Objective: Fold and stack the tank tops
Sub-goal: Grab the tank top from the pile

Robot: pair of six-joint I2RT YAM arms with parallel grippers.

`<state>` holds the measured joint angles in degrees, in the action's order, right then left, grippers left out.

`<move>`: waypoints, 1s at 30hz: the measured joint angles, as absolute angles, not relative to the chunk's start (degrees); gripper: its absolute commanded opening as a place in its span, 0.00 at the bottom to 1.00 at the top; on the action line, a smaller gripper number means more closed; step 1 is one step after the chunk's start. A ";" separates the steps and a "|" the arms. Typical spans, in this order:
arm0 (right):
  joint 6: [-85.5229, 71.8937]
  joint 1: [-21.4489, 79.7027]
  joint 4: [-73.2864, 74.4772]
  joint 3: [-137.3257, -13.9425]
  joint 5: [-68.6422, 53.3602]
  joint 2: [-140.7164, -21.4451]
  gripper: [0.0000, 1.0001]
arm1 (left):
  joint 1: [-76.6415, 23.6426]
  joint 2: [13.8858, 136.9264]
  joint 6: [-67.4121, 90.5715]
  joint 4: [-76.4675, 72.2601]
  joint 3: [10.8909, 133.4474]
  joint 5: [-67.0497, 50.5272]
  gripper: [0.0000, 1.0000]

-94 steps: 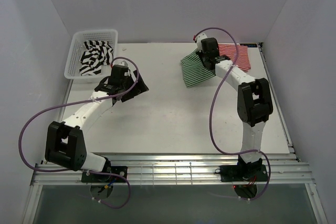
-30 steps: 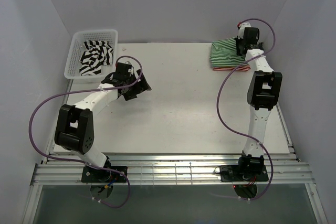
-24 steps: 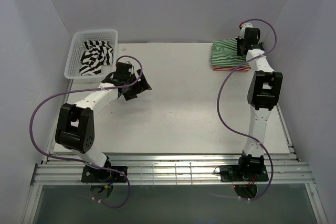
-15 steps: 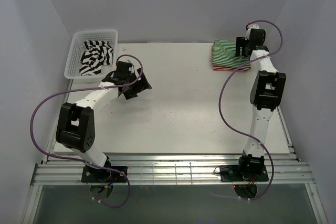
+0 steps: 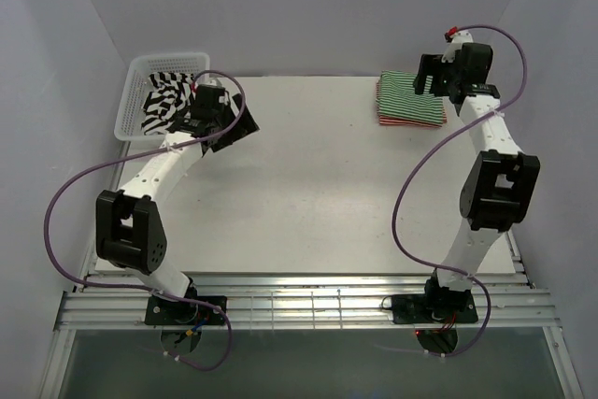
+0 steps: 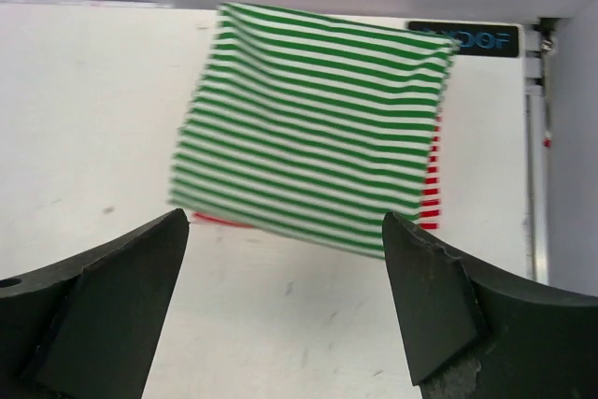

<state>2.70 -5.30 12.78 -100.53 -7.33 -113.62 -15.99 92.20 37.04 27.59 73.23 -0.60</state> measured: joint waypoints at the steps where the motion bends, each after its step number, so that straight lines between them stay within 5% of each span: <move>1: 2.31 -4.80 11.68 -97.58 -8.78 -110.45 0.90 | -15.20 91.98 36.45 28.08 74.81 0.38 0.98; 8: 1.61 4.14 9.06 -82.32 -15.40 -96.88 0.90 | -4.08 96.47 31.44 28.27 87.94 3.05 0.98; 17: 1.39 9.19 10.28 -72.97 -17.78 -96.03 0.90 | 8.82 130.17 20.91 27.66 117.62 4.29 0.98; 24: 1.65 9.43 12.19 -70.24 -16.32 -95.72 0.90 | 11.46 145.71 17.08 29.04 128.03 8.03 0.98; 25: 1.65 9.50 12.43 -69.65 -15.97 -95.44 0.90 | 11.53 145.77 16.67 28.34 128.75 8.19 0.92; 27: 1.67 9.56 13.13 -68.82 -15.31 -94.85 0.90 | 11.81 146.15 16.01 27.20 129.67 8.16 0.66; 28: 1.65 9.72 13.37 -68.42 -14.96 -94.48 0.90 | 11.99 146.69 15.49 26.96 130.32 8.03 0.23; 29: 1.65 9.82 13.65 -68.29 -14.74 -94.19 0.90 | 12.21 147.22 15.33 26.57 130.76 7.92 0.05; 30: 1.67 9.89 13.63 -68.23 -14.63 -94.06 0.90 | 12.40 147.72 14.83 26.48 130.98 7.73 0.00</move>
<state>1.67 9.89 13.63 -68.23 -14.63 -94.06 12.40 147.72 14.83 26.48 130.98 7.73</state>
